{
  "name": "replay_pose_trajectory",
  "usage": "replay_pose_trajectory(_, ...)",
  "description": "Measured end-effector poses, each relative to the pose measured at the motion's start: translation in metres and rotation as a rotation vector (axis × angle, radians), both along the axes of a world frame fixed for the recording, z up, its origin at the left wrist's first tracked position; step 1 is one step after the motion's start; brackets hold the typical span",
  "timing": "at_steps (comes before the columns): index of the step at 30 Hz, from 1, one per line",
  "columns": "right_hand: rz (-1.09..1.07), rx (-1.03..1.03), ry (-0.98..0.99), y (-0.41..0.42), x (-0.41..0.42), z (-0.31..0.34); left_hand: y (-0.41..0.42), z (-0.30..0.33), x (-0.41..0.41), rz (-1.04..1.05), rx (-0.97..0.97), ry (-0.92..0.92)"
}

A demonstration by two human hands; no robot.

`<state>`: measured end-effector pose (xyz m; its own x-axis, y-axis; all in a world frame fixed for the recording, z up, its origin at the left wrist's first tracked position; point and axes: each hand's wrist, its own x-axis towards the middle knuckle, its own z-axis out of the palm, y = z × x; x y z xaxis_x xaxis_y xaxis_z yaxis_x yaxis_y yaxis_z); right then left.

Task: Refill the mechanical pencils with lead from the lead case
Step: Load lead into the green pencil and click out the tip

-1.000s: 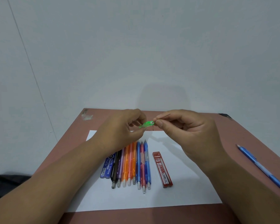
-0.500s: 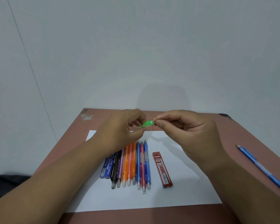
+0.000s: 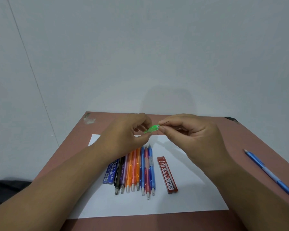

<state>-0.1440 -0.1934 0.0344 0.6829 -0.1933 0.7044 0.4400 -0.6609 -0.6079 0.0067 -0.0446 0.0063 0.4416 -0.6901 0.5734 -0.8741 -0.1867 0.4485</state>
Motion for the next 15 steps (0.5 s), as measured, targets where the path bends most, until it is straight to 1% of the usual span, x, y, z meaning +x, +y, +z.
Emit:
replay_pose_trajectory(11, -0.020, 0.056, 0.077, 0.0015, -0.0015, 0.0008, -0.0003, -0.0019, 0.0021, 0.011, -0.012, 0.038)
replay_pose_trajectory(15, -0.026, 0.111, 0.060, -0.0008, -0.0010, 0.0007, 0.0021, -0.0014, 0.0015, 0.006, -0.021, 0.057)
